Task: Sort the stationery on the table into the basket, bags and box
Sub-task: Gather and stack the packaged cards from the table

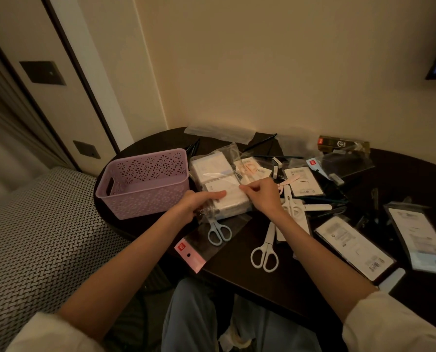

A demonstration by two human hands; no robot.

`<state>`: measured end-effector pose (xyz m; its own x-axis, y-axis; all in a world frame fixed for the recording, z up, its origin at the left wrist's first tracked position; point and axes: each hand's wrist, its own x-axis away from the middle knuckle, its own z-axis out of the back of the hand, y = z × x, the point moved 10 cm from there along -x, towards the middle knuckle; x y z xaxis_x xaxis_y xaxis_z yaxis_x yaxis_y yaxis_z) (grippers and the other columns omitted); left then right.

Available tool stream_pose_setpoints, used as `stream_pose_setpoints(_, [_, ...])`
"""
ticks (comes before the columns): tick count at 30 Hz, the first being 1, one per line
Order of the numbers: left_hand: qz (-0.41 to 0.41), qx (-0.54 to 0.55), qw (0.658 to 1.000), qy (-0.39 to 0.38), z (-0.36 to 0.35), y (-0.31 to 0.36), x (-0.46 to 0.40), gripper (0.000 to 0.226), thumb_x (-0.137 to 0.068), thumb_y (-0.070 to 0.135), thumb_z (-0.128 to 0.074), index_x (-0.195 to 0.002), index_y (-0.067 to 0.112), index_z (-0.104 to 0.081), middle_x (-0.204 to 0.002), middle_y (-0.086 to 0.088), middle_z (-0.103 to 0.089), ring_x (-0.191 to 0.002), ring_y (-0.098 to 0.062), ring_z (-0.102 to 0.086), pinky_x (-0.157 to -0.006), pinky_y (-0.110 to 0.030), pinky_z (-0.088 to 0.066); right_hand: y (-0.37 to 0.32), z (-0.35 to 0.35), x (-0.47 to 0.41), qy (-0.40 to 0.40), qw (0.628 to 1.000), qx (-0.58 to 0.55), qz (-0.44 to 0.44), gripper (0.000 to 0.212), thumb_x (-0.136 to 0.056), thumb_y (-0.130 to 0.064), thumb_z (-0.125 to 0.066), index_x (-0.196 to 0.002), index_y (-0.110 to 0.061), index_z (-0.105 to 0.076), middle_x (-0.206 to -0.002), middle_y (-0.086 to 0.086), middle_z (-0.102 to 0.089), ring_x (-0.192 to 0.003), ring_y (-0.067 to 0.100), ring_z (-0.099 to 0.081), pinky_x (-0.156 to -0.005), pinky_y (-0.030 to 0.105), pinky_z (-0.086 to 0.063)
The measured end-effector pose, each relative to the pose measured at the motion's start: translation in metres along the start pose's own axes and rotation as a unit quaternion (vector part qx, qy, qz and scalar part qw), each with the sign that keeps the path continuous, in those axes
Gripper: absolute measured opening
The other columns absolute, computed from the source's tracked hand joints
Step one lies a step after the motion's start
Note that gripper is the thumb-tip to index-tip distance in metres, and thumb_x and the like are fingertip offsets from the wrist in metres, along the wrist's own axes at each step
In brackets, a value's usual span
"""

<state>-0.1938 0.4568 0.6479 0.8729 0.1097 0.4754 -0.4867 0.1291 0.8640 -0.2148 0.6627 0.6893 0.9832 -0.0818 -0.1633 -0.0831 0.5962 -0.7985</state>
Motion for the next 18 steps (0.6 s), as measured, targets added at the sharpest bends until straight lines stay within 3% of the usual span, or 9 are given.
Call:
stream_pose_setpoints(2, [-0.005,0.001,1.0,0.005,-0.001,0.002,0.0,0.08,-0.06,0.024,-0.09,-0.124,0.0,-0.05,-0.12,-0.01,-0.062,-0.111,-0.026,-0.059,-0.097,-0.04,-0.049,0.002,0.0,-0.001,0.0,1.0,-0.016,-0.007,0.029,-0.087,-0.028,-0.067,-0.07,-0.006,-0.074,-0.056,0.001,-0.06,-0.051,0.007,-0.049,-0.061,0.025,-0.036])
stream_pose_setpoints(4, [-0.014,-0.001,1.0,0.021,0.0,0.008,0.001,0.077,-0.061,0.02,-0.089,-0.124,0.001,-0.049,-0.119,-0.009,-0.058,-0.115,-0.025,-0.055,-0.098,-0.039,-0.048,0.002,0.003,0.0,0.01,1.0,-0.013,-0.011,0.023,-0.086,-0.03,-0.069,-0.084,-0.008,-0.076,-0.073,0.002,-0.069,-0.065,0.009,-0.058,-0.066,0.025,-0.04])
stream_pose_setpoints(7, [-0.013,-0.01,1.0,0.016,-0.001,0.015,0.0,0.089,-0.055,0.018,-0.091,-0.129,0.001,-0.045,-0.126,-0.01,-0.056,-0.118,-0.027,-0.053,-0.098,-0.041,-0.047,0.001,0.009,0.006,0.04,0.999,0.009,-0.016,0.021,-0.085,-0.034,-0.069,-0.093,-0.016,-0.061,-0.084,-0.003,-0.067,-0.079,0.012,-0.059,-0.069,0.026,-0.043])
stream_pose_setpoints(9, [-0.008,-0.011,1.0,0.005,-0.004,0.017,0.0,0.087,-0.054,0.015,-0.09,-0.129,0.001,-0.047,-0.126,-0.012,-0.057,-0.116,-0.028,-0.054,-0.099,-0.043,-0.047,-0.008,0.007,0.01,0.038,0.998,0.035,0.019,0.021,-0.088,-0.032,-0.066,-0.092,-0.021,-0.049,-0.085,-0.004,-0.065,-0.078,0.013,-0.059,-0.068,0.028,-0.043])
stream_pose_setpoints(12, [-0.013,-0.01,1.0,0.003,-0.008,0.021,0.003,0.077,-0.058,0.011,-0.088,-0.124,0.001,-0.05,-0.124,-0.012,-0.059,-0.112,-0.027,-0.056,-0.097,-0.042,-0.049,-0.019,0.005,0.014,0.037,0.994,0.071,0.077,0.012,-0.092,-0.028,-0.06,-0.093,-0.02,-0.052,-0.09,0.001,-0.067,-0.082,0.018,-0.062,-0.071,0.032,-0.048])
stream_pose_setpoints(16, [-0.037,0.016,0.999,-0.003,-0.017,0.031,0.008,0.074,-0.064,0.01,-0.086,-0.128,0.004,-0.05,-0.122,-0.008,-0.061,-0.102,-0.02,-0.06,-0.07,-0.03,-0.051,-0.002,0.008,0.007,0.013,0.999,-0.029,0.044,0.013,-0.09,-0.025,-0.063,-0.093,-0.014,-0.056,-0.089,0.0,-0.063,-0.086,0.019,-0.062,-0.076,0.034,-0.051])
stream_pose_setpoints(18, [-0.055,0.037,0.998,-0.008,-0.024,0.038,0.01,0.07,-0.066,0.007,-0.084,-0.128,0.007,-0.052,-0.123,-0.007,-0.063,-0.105,-0.021,-0.061,-0.072,-0.031,-0.053,0.013,0.012,0.002,0.012,0.996,-0.086,-0.007,0.022,-0.087,-0.025,-0.067,-0.097,-0.008,-0.058,-0.091,0.001,-0.061,-0.089,0.022,-0.061,-0.077,0.032,-0.05])
